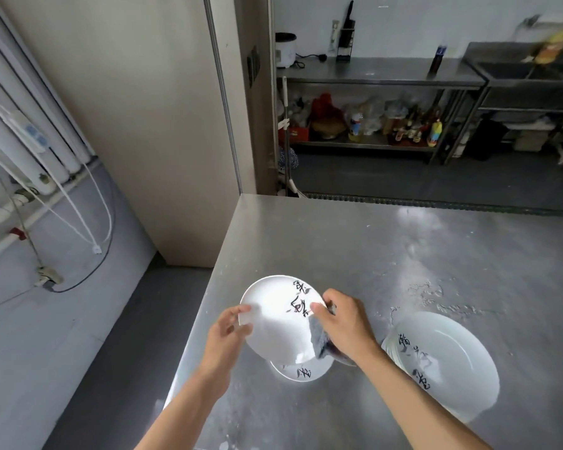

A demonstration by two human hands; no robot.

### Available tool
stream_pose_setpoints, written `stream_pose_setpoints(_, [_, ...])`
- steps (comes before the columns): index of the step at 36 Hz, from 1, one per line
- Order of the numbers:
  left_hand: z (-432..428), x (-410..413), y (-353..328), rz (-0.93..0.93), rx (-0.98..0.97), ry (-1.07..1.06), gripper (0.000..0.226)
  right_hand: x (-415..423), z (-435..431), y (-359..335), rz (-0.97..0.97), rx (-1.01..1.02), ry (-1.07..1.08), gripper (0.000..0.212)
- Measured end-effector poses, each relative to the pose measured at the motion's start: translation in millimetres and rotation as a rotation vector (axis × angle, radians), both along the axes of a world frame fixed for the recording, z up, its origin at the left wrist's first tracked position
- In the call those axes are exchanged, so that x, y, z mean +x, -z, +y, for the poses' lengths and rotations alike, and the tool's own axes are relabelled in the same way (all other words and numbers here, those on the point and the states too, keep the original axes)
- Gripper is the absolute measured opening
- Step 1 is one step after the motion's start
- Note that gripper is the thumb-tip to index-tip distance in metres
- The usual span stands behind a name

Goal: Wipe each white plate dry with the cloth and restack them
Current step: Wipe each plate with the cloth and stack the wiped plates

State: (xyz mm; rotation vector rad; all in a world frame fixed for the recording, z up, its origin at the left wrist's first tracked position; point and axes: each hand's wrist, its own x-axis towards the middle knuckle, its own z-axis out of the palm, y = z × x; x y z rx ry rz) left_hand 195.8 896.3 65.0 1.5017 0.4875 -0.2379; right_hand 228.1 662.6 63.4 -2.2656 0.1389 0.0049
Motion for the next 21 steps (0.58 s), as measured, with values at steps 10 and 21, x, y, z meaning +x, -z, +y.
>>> stream_pose_setpoints(10, [-39.8, 4.3, -7.3, -0.109, -0.195, 0.294, 0.058, -11.8, -79.8, -17.7, 0.182, 0.178, 0.081, 0.036])
stream_pose_setpoints(21, [-123.6, 11.6, 4.9, 0.074, -0.299, 0.491, 0.077, -76.1, -183.0, -23.4, 0.404, 0.07, 0.132, 0.057])
